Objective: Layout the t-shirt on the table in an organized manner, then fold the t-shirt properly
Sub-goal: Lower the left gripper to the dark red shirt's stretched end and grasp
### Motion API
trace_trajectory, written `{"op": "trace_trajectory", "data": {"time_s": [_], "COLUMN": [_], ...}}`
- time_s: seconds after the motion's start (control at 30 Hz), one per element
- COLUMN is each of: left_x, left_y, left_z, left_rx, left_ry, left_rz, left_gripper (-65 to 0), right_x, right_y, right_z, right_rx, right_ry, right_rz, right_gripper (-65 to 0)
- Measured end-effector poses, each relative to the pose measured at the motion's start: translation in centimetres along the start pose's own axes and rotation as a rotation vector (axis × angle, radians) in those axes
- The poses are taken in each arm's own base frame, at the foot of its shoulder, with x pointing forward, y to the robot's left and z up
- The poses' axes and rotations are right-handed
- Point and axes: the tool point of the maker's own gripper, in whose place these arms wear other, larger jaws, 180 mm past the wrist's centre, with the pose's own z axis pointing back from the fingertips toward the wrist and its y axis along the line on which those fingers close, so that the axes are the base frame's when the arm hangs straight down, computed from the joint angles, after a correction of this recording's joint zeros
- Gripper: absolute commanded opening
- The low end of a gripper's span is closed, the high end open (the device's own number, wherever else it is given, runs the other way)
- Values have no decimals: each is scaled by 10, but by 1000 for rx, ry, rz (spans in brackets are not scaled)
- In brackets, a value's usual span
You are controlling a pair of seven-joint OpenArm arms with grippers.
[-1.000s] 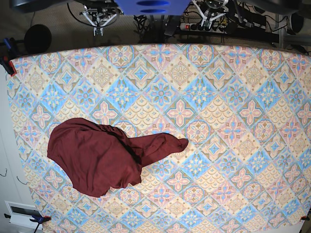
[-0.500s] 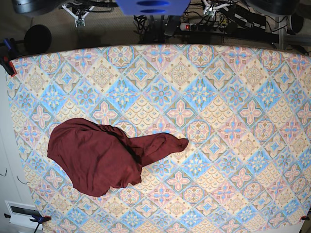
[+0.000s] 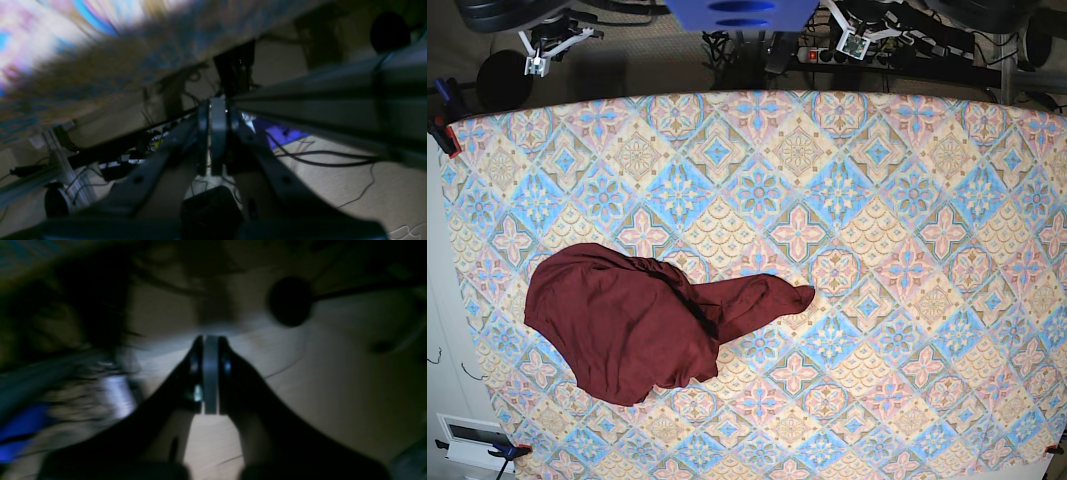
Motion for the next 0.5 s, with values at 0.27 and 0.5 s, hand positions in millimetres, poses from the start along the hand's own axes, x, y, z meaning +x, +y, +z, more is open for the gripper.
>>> {"op": "trace_trajectory", "data": {"time_s": [0.27,0.5], "left_x": [49,92], "left_y": [8,24], "left_z": [-2,-14], "left_rx": [15,48], "left_ry": [-116,-231], "left_rz": [-18,-46], "left_gripper": [-650,-650], "right_x": [94,122], "right_y": [-6,13], "right_z": [29,35], "right_rx": [37,73], "right_ry": [-143,-157], "right_rz": [-79,-70], "right_gripper": [-650,-650]}}
